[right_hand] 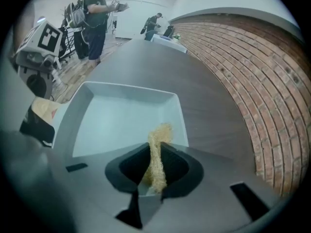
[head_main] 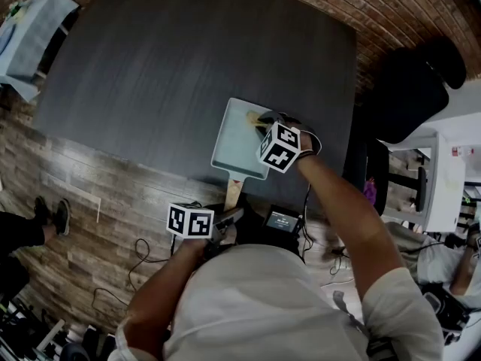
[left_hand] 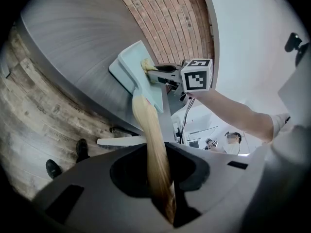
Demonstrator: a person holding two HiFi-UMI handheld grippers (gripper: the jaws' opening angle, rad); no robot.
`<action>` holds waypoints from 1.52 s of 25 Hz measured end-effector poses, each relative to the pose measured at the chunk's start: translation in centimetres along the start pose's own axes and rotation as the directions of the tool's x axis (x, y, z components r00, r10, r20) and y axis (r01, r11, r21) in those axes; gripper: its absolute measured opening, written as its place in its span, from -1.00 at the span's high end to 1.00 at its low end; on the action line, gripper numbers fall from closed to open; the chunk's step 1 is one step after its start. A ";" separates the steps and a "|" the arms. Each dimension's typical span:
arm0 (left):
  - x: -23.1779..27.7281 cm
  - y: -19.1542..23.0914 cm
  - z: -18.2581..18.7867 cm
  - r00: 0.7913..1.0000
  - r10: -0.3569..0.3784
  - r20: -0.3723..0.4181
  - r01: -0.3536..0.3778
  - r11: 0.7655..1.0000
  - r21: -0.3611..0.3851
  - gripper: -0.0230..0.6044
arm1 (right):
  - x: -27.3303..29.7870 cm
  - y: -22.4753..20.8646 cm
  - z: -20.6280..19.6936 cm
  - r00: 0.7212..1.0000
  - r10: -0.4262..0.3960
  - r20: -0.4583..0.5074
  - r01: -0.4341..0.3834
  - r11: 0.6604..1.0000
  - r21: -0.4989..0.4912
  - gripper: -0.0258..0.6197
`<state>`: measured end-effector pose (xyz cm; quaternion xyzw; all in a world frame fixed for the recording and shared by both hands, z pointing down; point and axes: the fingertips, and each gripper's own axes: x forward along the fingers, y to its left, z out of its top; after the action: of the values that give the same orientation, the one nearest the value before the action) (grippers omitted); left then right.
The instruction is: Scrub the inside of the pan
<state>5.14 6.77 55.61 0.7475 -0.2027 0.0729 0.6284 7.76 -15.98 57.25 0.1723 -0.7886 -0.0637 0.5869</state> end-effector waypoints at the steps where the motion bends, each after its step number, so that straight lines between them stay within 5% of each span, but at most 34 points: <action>1: 0.0 0.0 0.0 1.000 0.000 -0.001 0.000 1.000 0.001 0.66 | 0.0 0.1 0.0 1.000 0.015 0.001 -0.015 0.999 0.028 0.70; 5: 0.0 0.0 0.0 1.000 -0.002 -0.002 0.002 1.000 0.003 0.66 | -0.2 0.6 0.2 0.999 0.053 0.012 -0.054 0.993 0.101 0.70; 18: -0.1 0.1 0.2 1.000 -0.006 -0.005 0.006 1.000 0.008 0.66 | -1.8 6.0 0.8 0.982 0.184 0.051 -0.189 0.975 0.115 0.70; 25: -0.1 0.1 0.1 1.000 -0.002 -0.008 0.002 1.000 0.008 0.66 | -2.6 9.1 1.0 0.933 0.346 0.100 -0.359 0.907 0.220 0.70; 38: 0.0 0.2 0.1 1.000 0.014 -0.008 -0.014 1.000 0.011 0.66 | -3.5 11.7 1.4 0.859 0.495 0.131 -0.511 0.818 0.263 0.71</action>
<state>5.02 6.62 55.73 0.7490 -0.2052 0.0813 0.6247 5.05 -4.00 57.17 0.0399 -0.8229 0.2041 0.5287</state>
